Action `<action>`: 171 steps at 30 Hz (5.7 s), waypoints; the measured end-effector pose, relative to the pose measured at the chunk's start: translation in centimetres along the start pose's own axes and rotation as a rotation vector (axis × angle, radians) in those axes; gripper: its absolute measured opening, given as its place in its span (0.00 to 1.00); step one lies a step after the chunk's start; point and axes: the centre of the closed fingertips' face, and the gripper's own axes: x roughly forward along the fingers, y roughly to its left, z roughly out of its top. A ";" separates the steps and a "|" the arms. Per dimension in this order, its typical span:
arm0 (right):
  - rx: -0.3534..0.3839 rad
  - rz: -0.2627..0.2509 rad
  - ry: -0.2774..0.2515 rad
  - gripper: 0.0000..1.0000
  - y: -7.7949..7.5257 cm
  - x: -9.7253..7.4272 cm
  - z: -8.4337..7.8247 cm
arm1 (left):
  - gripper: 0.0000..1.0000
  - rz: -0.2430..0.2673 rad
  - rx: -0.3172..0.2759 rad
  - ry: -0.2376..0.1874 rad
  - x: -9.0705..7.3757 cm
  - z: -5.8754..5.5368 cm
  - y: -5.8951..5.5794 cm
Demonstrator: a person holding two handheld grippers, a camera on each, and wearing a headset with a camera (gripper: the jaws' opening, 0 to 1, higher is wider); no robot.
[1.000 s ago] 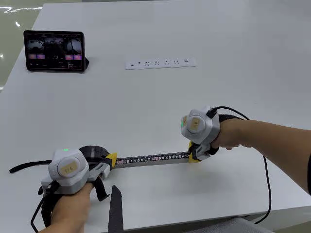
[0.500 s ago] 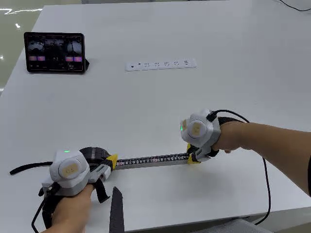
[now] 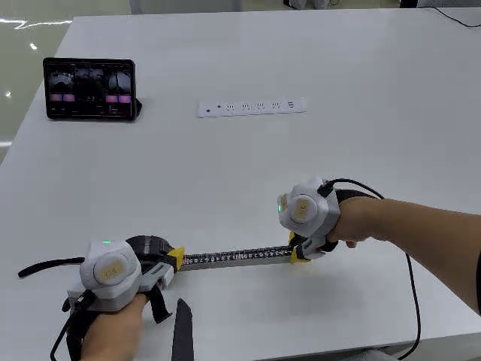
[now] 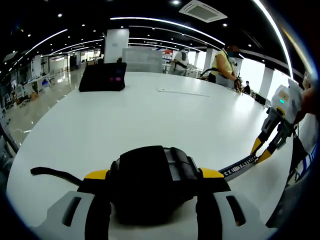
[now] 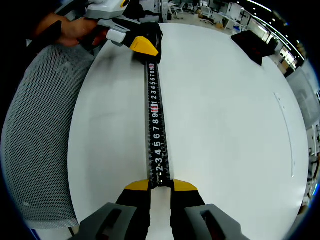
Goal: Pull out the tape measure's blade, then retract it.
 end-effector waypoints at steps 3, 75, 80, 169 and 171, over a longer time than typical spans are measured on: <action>0.005 0.002 -0.001 0.11 0.0 0.0 0.1 | 0.65 0.000 0.000 0.000 0.0 0.0 0.0; 0.048 0.003 -0.032 0.11 0.3 1.1 3.5 | 0.65 -0.005 0.000 0.011 0.0 -0.1 -0.1; 0.043 0.005 -0.032 0.11 0.3 1.2 3.7 | 0.65 -0.006 -0.001 0.011 0.0 -0.1 -0.1; -0.008 0.013 -0.091 0.10 0.3 2.2 7.6 | 0.65 -0.016 -0.013 0.027 0.0 -0.2 -0.1; -0.003 0.016 -0.094 0.10 0.3 2.2 7.7 | 0.65 -0.016 -0.013 0.027 0.0 -0.2 -0.1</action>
